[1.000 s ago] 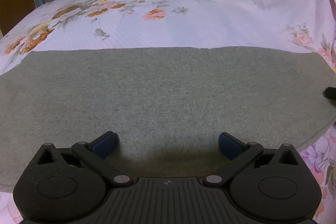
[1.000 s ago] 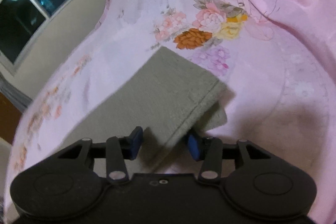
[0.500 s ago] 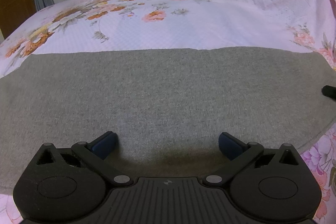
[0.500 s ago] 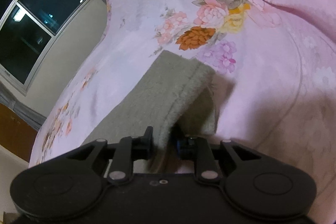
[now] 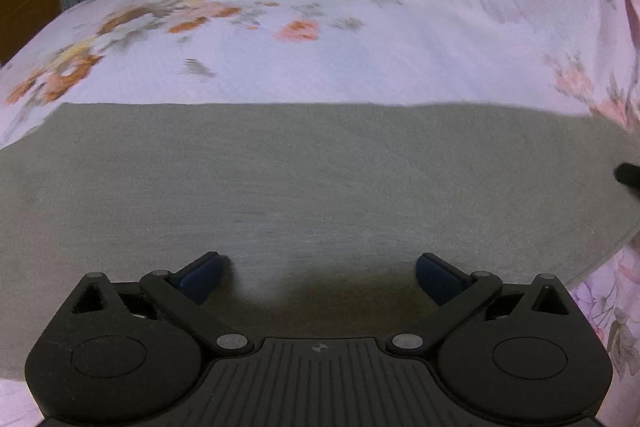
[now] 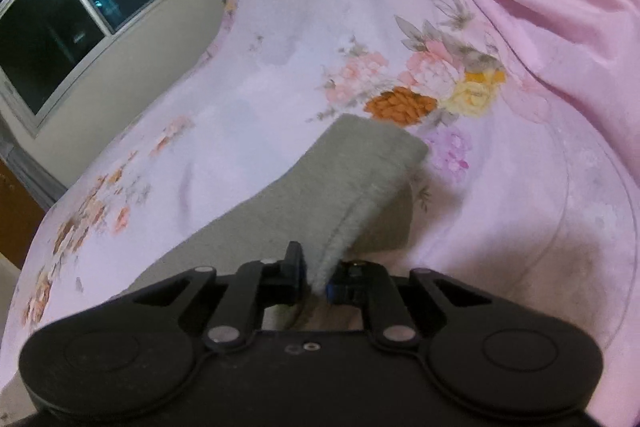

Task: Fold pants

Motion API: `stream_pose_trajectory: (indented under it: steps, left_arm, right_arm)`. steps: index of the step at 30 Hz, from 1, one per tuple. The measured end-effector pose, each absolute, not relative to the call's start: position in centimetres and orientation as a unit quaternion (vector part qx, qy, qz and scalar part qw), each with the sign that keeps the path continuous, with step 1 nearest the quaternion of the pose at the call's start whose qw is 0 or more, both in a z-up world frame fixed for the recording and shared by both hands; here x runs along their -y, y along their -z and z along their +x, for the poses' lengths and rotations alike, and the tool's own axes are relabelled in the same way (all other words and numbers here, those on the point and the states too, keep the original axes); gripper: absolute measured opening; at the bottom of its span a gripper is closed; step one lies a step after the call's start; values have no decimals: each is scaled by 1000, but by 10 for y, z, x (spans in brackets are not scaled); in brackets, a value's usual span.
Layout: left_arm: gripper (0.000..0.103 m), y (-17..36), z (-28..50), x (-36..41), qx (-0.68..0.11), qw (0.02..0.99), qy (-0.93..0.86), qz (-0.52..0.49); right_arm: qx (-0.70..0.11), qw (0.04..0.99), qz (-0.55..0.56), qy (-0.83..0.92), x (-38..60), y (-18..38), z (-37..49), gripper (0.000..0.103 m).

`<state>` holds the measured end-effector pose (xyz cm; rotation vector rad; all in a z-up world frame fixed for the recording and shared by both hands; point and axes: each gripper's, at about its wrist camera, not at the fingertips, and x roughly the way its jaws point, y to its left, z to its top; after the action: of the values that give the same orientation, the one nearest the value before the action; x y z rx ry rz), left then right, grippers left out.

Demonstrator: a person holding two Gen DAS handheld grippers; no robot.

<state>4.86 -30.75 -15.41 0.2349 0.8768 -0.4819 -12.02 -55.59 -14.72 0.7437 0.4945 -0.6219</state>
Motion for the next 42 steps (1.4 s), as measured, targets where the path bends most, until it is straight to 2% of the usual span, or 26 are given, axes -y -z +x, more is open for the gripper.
stream_pose_trajectory:
  steps: [6,13,18,22,27,28,29,31,33,38,42]
  left_arm:
    - [103,140,65,253,-399,889,196,113]
    - [103,141,91,186,-405,899,135,96]
    - [103,153,98,153,-417,898,108,86]
    - [103,160,101,133,-427,897,97,66]
    - [103,157,103,121,-432,895,109,33]
    - [103,156,104,121,-434,894,112,24]
    - [103,156,104,120,-436,893,116,15]
    - [103,154,105,120,-440,889,126,-7]
    - [103,152,107,117,-447,882,141,-42]
    - [103,150,107,115,-463,855,195,-125]
    - [103,155,108,120,-477,828,229,-184]
  right_arm:
    - [-210,892,303,262,525,110,-104,11]
    - [-218,935,220,174,454,82,-54,12]
    - [-248,945,191,95,390,91,-15,12]
    - [-299,941,156,42,338,118,13,12]
    - [-369,921,122,32,312,152,29,30]
    - [-367,921,127,23,313,152,25,44]
    - [-364,921,135,14,315,149,22,63]
    - [-356,924,141,6,318,140,15,75]
    - [-342,929,144,-6,319,128,7,72]
    - [-287,940,183,30,347,110,-27,73]
    - [-278,934,214,62,374,113,-42,73]
